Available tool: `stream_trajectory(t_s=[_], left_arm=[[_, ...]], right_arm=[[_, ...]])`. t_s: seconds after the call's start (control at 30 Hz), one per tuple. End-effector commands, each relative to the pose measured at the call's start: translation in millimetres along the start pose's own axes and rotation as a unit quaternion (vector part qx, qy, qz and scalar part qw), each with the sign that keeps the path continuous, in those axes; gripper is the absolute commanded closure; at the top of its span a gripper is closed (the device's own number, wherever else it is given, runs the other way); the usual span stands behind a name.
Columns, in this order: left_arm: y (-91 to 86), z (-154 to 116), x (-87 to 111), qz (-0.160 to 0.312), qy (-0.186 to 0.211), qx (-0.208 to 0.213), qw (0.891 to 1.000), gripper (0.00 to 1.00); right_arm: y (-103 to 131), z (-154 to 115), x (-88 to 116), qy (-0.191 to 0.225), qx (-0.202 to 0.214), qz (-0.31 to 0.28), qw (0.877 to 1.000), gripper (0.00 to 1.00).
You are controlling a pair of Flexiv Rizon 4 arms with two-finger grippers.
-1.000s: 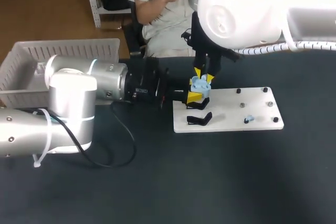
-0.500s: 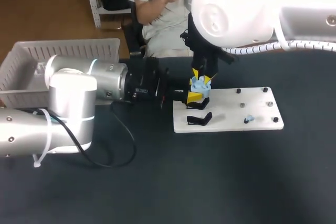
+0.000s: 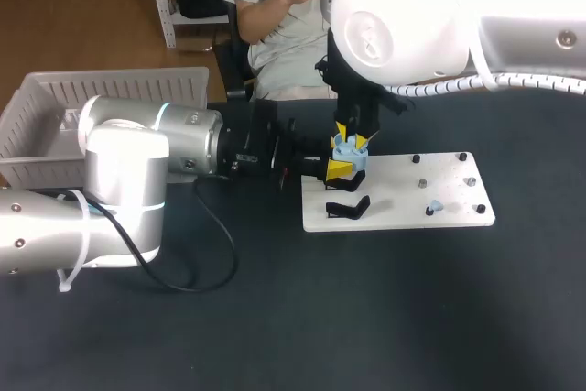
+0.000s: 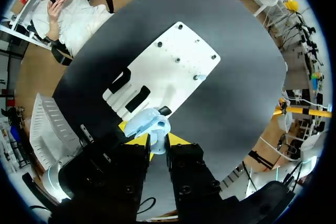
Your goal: Pick up each earbud case from the left stands, insert the matching earbuds, close the lid, and place the case in the box.
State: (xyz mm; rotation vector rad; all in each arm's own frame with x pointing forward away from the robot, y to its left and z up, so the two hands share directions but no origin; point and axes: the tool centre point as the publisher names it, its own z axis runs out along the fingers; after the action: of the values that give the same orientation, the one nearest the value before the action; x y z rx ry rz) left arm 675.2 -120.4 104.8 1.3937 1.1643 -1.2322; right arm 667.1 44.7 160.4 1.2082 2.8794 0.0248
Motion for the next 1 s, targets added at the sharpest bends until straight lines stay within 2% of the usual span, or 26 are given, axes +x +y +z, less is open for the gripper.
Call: stream_trajectory(t_s=[0.03,1.0], left_arm=[[0.5,0.4,0.4,0.001,0.0,0.0,1.0,1.0],[0.5,0.4,0.4,0.001,0.0,0.0,1.0,1.0]], right_arm=[[0.5,1.9,-1.2,0.001,0.001,0.003,1.0,1.0],[1.0,9.1,-9.4,-0.003,0.009,0.012,1.0,1.0]])
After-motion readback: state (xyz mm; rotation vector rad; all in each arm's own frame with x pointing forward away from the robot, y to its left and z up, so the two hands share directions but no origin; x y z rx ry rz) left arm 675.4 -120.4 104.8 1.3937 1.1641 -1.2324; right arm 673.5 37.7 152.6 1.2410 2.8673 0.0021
